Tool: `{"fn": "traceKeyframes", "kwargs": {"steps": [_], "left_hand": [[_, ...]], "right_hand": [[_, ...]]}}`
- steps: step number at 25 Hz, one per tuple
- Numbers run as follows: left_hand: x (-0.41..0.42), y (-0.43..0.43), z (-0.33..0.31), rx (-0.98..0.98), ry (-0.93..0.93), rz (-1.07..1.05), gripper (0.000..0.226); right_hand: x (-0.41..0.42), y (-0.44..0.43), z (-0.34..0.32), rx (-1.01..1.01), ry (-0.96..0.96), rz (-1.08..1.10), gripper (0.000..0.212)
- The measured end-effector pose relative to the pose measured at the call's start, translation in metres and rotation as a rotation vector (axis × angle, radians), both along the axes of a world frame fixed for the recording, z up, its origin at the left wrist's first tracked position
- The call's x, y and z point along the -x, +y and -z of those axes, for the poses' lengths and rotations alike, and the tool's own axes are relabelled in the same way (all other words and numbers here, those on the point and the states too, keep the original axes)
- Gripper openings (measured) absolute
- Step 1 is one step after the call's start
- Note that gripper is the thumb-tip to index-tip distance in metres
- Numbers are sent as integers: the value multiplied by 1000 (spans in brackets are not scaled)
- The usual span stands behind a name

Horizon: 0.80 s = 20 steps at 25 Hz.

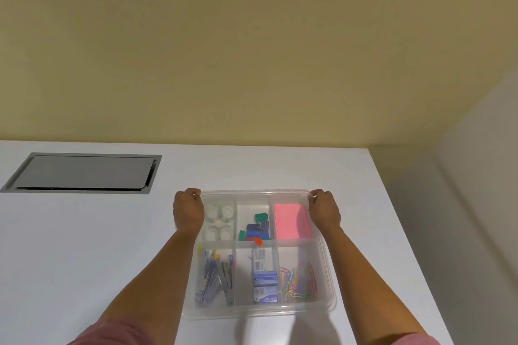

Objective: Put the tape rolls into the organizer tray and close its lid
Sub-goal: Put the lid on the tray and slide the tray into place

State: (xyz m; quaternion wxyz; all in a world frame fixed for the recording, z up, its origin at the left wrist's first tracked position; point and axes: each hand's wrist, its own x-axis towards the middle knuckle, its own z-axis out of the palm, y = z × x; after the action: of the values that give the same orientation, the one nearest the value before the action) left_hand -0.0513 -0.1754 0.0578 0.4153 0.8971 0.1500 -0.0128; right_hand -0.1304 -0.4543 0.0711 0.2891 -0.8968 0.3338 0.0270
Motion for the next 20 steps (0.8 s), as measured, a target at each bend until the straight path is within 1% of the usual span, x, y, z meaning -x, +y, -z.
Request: {"fn": "traceKeyframes", "kwargs": {"steps": [4, 5, 9, 11, 15, 20], "left_hand": [[-2, -3, 1, 45, -40, -32, 26], [-3, -4, 1, 70, -30, -53, 26], [-8, -7, 4, 171, 8, -139, 27], [-8, -8, 5, 194, 16, -170, 29], [-10, -9, 9, 220, 24, -197, 31], [-11, -9, 14, 270, 28, -201, 28]], "right_hand": [[-10, 1, 3, -127, -49, 116, 28], [-12, 0, 3, -194, -66, 161, 28], [-16, 0, 1, -571, -144, 388, 28], [-18, 3, 2, -662, -165, 475, 31], [-21, 6, 2, -733, -173, 566, 41], [-26, 2, 3, -759, -125, 581, 45]]}}
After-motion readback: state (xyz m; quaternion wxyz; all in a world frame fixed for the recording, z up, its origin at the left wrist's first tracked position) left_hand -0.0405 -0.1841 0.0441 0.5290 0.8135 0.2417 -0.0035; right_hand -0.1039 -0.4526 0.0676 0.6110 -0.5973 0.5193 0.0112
